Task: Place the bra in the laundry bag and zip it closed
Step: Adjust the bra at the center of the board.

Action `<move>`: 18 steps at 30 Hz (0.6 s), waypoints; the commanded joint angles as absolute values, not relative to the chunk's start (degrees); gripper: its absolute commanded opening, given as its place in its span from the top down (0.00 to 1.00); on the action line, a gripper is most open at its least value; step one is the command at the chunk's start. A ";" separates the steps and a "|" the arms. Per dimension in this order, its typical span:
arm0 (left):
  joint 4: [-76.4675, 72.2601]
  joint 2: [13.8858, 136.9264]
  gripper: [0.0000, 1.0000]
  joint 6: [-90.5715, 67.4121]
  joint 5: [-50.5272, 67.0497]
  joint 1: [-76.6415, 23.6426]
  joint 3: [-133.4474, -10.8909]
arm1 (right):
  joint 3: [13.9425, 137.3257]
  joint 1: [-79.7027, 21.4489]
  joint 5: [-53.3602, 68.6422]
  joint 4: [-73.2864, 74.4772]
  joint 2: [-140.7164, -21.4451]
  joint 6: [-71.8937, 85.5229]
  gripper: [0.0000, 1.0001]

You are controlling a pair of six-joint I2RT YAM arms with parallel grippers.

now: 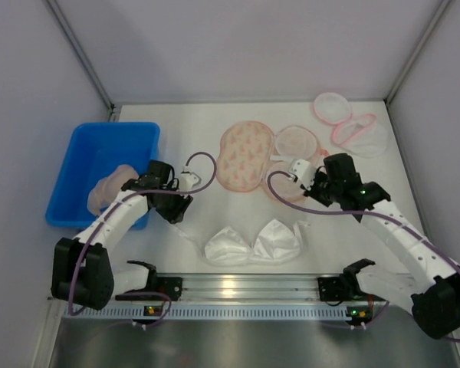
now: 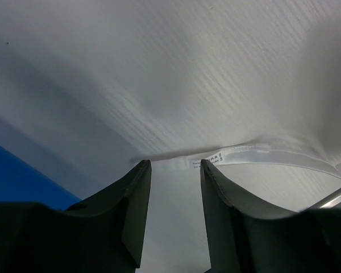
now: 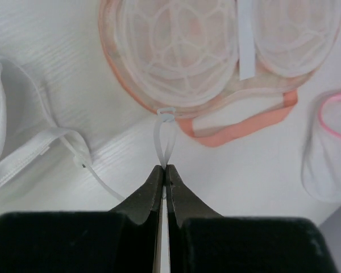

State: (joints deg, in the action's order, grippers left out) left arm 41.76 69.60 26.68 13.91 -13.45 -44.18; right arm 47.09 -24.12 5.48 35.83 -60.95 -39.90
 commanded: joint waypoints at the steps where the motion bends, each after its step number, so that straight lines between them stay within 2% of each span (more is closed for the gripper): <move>1: 41.84 71.80 0.54 26.10 12.92 -13.01 -46.76 | 48.34 -23.82 2.56 39.37 -56.61 -43.15 1.00; 7: 45.17 76.11 0.54 24.70 9.58 -12.92 -48.69 | 46.06 -23.82 3.24 41.30 -50.80 -45.44 1.00; 18: 48.69 80.68 0.53 23.55 0.62 -12.75 -46.32 | 45.88 -23.82 4.48 42.80 -53.61 -42.10 1.00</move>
